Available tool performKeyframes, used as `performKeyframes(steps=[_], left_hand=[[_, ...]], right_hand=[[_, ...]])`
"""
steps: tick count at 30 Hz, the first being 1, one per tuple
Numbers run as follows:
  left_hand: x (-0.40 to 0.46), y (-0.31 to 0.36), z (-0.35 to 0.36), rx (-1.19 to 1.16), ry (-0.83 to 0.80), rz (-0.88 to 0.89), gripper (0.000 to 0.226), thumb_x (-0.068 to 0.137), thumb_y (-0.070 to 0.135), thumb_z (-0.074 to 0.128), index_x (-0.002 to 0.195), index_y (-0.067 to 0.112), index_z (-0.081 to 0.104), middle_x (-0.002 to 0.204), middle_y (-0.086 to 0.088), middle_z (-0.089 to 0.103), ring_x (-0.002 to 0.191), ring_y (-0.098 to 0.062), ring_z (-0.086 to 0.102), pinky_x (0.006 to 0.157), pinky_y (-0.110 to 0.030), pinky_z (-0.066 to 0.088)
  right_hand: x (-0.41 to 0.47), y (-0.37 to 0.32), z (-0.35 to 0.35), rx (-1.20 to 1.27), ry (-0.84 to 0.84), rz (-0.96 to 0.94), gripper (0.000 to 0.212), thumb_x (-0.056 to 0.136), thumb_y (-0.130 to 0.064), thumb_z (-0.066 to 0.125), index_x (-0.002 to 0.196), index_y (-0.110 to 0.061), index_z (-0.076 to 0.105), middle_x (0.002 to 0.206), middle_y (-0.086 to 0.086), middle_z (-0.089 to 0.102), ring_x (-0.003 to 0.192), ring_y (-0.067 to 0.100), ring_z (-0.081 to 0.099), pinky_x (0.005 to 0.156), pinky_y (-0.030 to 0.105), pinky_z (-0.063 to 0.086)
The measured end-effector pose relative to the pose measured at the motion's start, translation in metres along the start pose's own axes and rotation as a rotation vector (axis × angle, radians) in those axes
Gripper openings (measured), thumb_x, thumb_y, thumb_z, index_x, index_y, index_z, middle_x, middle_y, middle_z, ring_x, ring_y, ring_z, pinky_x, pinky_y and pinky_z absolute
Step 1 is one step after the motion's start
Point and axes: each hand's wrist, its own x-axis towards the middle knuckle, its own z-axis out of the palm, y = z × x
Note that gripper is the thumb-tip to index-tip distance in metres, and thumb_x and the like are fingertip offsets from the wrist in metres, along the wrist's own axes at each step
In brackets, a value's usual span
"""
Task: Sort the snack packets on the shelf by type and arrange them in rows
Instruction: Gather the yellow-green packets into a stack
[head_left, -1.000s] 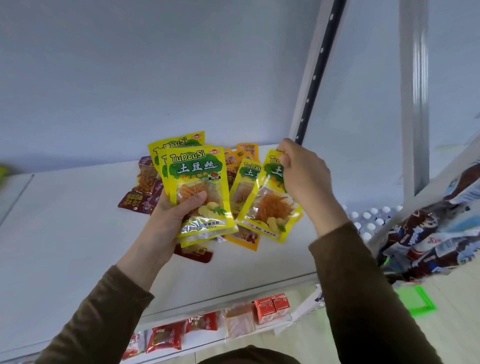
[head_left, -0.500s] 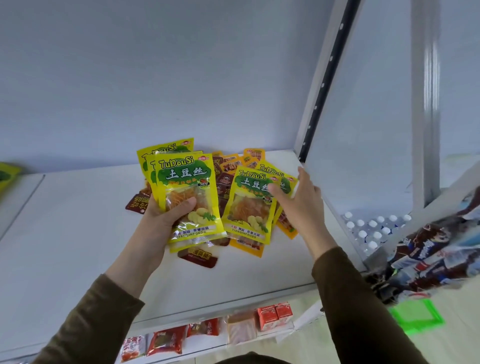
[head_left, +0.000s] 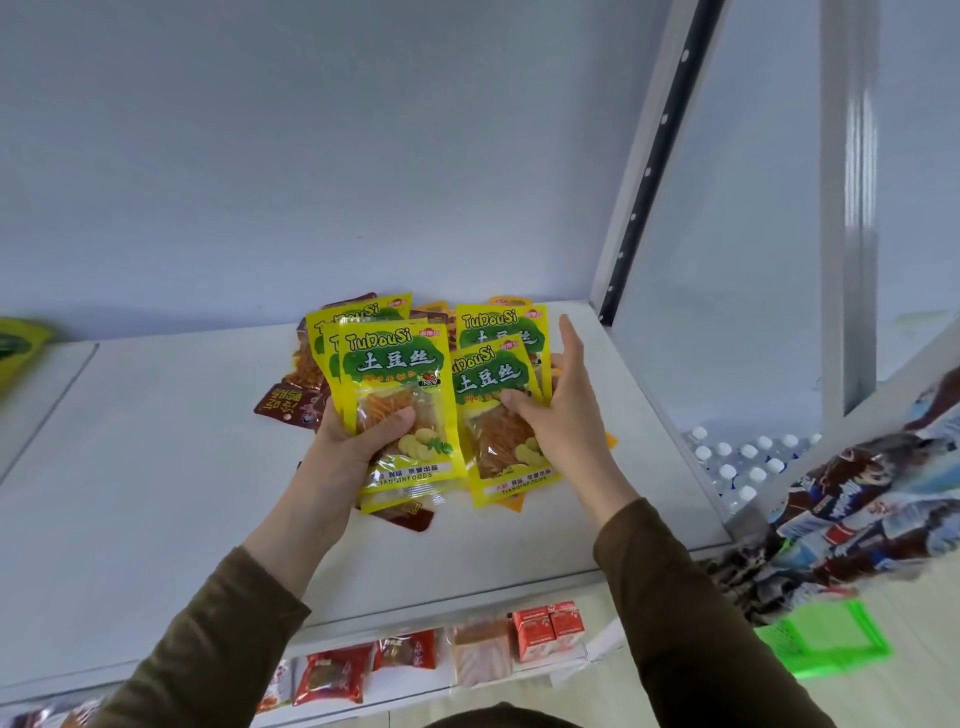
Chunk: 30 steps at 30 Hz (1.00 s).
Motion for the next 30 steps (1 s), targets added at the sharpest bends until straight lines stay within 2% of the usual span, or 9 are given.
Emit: performKeyframes(steps=[5, 7, 10, 15, 18, 21, 24, 27, 30], left_hand=[[-0.003, 0.003, 0.0, 0.001, 0.028, -0.002, 0.064, 0.078, 0.019, 0.082, 0.137, 0.022, 0.057, 0.119, -0.012, 0.075, 0.099, -0.034, 0.076, 0.073, -0.042, 0.063], [-0.005, 0.007, -0.002, -0.012, 0.048, 0.005, 0.063, 0.079, 0.018, 0.081, 0.137, 0.02, 0.057, 0.118, -0.013, 0.075, 0.098, -0.034, 0.076, 0.072, -0.041, 0.063], [-0.007, 0.014, -0.005, -0.031, 0.09, -0.001, 0.063, 0.079, 0.019, 0.08, 0.138, 0.018, 0.057, 0.119, -0.015, 0.075, 0.099, -0.033, 0.076, 0.075, -0.042, 0.063], [-0.012, 0.024, 0.001, -0.046, 0.106, 0.006, 0.058, 0.083, 0.019, 0.078, 0.137, 0.017, 0.058, 0.116, -0.014, 0.076, 0.093, -0.029, 0.076, 0.071, -0.038, 0.062], [-0.015, 0.026, 0.009, -0.06, 0.08, 0.003, 0.053, 0.087, 0.028, 0.073, 0.137, 0.016, 0.06, 0.118, -0.013, 0.075, 0.095, -0.028, 0.077, 0.071, -0.037, 0.062], [-0.02, 0.03, 0.012, -0.072, 0.079, -0.045, 0.055, 0.095, 0.056, 0.055, 0.137, 0.022, 0.063, 0.128, -0.011, 0.072, 0.111, -0.031, 0.073, 0.083, -0.043, 0.062], [-0.026, 0.034, 0.011, -0.047, 0.05, -0.07, 0.068, 0.093, 0.074, 0.048, 0.138, 0.026, 0.064, 0.132, -0.009, 0.07, 0.117, -0.034, 0.07, 0.09, -0.048, 0.06], [-0.03, 0.034, 0.014, -0.019, 0.081, -0.048, 0.079, 0.082, 0.066, 0.066, 0.15, 0.03, 0.045, 0.143, -0.005, 0.063, 0.125, -0.031, 0.065, 0.106, -0.055, 0.05], [-0.034, 0.035, 0.02, 0.009, 0.103, -0.034, 0.086, 0.076, 0.048, 0.078, 0.149, 0.031, 0.038, 0.138, 0.0, 0.066, 0.119, -0.025, 0.069, 0.104, -0.054, 0.053]], right_hand=[[0.004, -0.002, 0.001, 0.184, 0.006, -0.044, 0.105, 0.09, -0.012, 0.074, 0.154, -0.056, 0.003, 0.155, -0.001, 0.045, 0.139, 0.021, 0.048, 0.1, 0.028, 0.052], [0.009, -0.004, -0.008, 0.292, 0.022, -0.029, 0.097, 0.092, -0.008, 0.07, 0.156, -0.051, 0.011, 0.155, -0.008, 0.044, 0.136, 0.02, 0.051, 0.101, 0.036, 0.054], [0.014, -0.01, -0.029, 0.494, 0.089, -0.013, 0.08, 0.095, -0.006, 0.066, 0.154, -0.043, 0.027, 0.128, -0.018, 0.067, 0.113, 0.014, 0.069, 0.093, 0.045, 0.059], [0.011, -0.037, -0.029, 1.009, -0.097, 0.063, 0.064, 0.09, -0.002, 0.068, 0.144, -0.028, 0.047, 0.122, 0.015, 0.071, 0.098, 0.032, 0.074, 0.072, 0.041, 0.061], [0.003, -0.052, 0.005, 0.9, -0.261, 0.042, 0.06, 0.092, -0.003, 0.068, 0.143, -0.025, 0.049, 0.13, 0.013, 0.068, 0.118, 0.034, 0.066, 0.094, 0.048, 0.056], [-0.002, -0.057, 0.028, 0.757, -0.279, 0.029, 0.055, 0.094, -0.004, 0.067, 0.136, -0.036, 0.052, 0.126, 0.001, 0.071, 0.117, 0.021, 0.068, 0.093, 0.039, 0.057], [-0.003, -0.059, 0.039, 0.655, -0.241, 0.032, 0.061, 0.094, -0.005, 0.068, 0.146, -0.028, 0.044, 0.13, 0.001, 0.068, 0.118, 0.018, 0.067, 0.101, 0.047, 0.054], [-0.005, -0.066, 0.047, 0.564, -0.188, -0.03, 0.062, 0.092, -0.005, 0.071, 0.145, -0.023, 0.044, 0.13, -0.003, 0.067, 0.119, 0.014, 0.065, 0.104, 0.048, 0.051], [-0.006, -0.075, 0.053, 0.508, -0.158, -0.115, 0.058, 0.092, -0.004, 0.069, 0.143, -0.02, 0.047, 0.127, -0.003, 0.067, 0.117, 0.01, 0.065, 0.102, 0.036, 0.052]])
